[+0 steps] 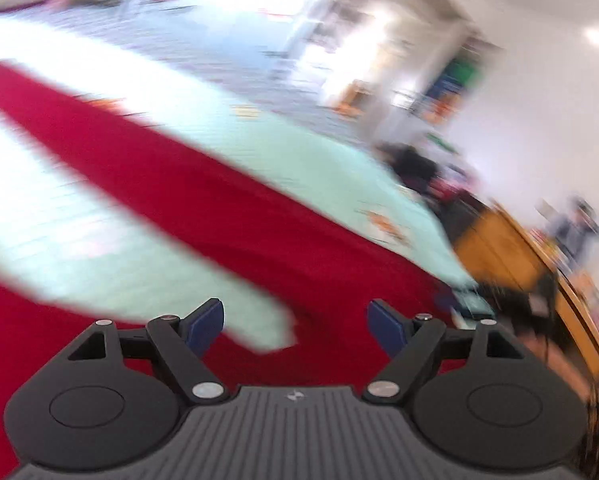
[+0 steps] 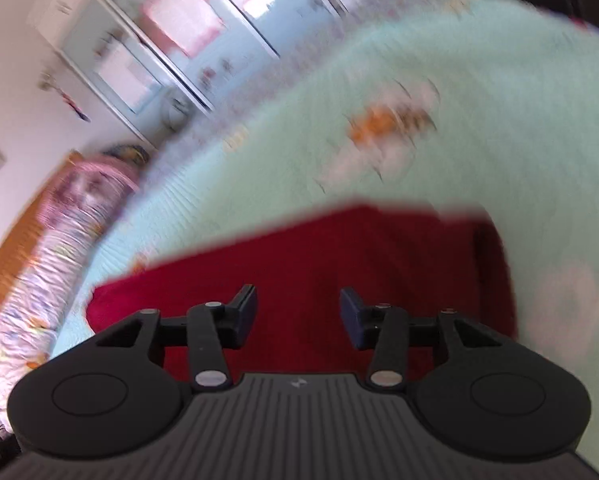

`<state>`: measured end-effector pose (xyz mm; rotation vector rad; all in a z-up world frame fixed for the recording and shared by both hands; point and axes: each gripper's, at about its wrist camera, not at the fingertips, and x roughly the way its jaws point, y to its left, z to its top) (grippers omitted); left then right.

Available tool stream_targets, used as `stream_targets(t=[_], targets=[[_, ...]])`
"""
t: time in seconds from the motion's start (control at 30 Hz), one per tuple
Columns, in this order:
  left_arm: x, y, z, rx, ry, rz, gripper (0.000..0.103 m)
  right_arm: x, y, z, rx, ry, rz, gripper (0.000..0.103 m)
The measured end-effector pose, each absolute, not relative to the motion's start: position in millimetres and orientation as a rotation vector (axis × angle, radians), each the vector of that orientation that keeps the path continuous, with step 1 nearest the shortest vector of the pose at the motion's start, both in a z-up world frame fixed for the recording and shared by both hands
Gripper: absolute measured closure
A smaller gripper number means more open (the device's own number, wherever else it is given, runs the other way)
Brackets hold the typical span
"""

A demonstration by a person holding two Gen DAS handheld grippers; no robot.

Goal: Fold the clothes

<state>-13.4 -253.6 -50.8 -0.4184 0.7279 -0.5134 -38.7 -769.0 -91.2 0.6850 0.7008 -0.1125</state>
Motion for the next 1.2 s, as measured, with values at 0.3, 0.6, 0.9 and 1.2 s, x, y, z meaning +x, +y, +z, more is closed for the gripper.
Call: stream_targets(t=[0.3,0.6,0.9,1.2], targets=[[-64,-155,-54,-0.449,0.768,-0.209,0.021,-119,-734,-73,0.72,0.514,-0.139,0.061],[-85,-134,-61,-0.471,0.794,-0.137,0.021,-228,-665,-81,0.783,0.539,-0.077,0.054],[-113,-120,-82,-0.632,0.897,-0.074,0.021,-319,-674,-105,0.953,0.521,-0.312,0.042],[-129,-102,-97,-0.869,0.835,-0.065,0.021,-309,-664,-127,1.067,0.492,-0.174,0.041]])
